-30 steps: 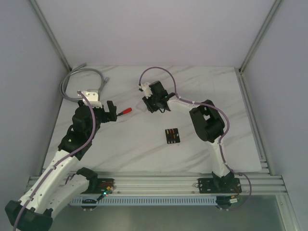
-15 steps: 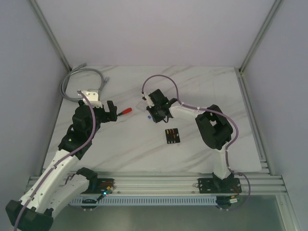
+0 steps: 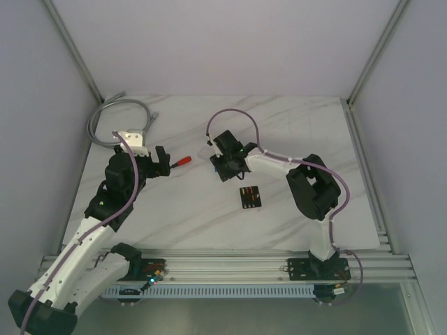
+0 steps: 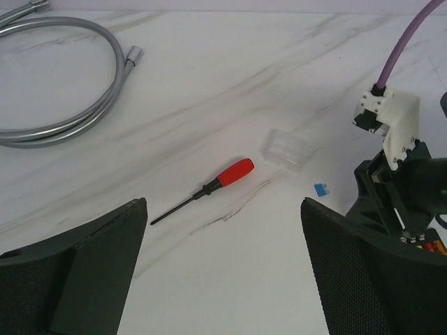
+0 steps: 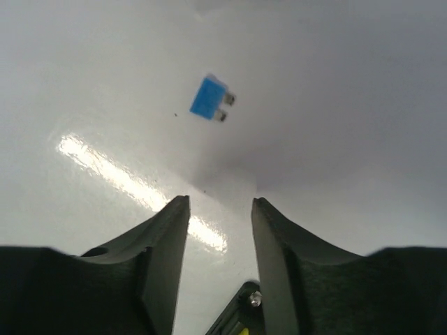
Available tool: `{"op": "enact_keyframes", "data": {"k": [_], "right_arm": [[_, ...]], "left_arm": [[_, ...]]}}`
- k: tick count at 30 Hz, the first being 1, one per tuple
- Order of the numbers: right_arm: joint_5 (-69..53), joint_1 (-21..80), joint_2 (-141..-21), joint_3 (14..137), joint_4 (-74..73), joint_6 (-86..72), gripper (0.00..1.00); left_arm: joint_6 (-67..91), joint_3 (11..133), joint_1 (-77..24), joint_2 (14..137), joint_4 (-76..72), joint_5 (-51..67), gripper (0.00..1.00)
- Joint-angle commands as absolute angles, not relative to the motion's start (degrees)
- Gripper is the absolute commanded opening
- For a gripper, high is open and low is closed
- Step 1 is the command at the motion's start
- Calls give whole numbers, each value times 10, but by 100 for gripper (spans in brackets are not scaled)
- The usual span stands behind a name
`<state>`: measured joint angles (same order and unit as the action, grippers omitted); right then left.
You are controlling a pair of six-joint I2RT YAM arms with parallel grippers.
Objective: Snap on the fuse box
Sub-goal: Pick up the fuse from the center of the board.
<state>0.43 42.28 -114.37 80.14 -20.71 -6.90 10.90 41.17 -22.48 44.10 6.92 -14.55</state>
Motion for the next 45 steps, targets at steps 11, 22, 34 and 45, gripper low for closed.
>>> {"op": "enact_keyframes", "data": {"k": [11, 22, 34, 45], "right_arm": [[-85, 413, -1236, 928, -156, 135, 59], [-134, 413, -1260, 933, -201, 150, 53], [-115, 419, -1227, 903, -230, 141, 47], [-40, 429, -1249, 910, -218, 113, 47]], "left_arm": [[113, 410, -220, 430, 57, -142, 100], [113, 411, -219, 434, 57, -138, 100], [115, 412, -216, 439, 57, -135, 100], [114, 411, -215, 441, 57, -134, 100]]}}
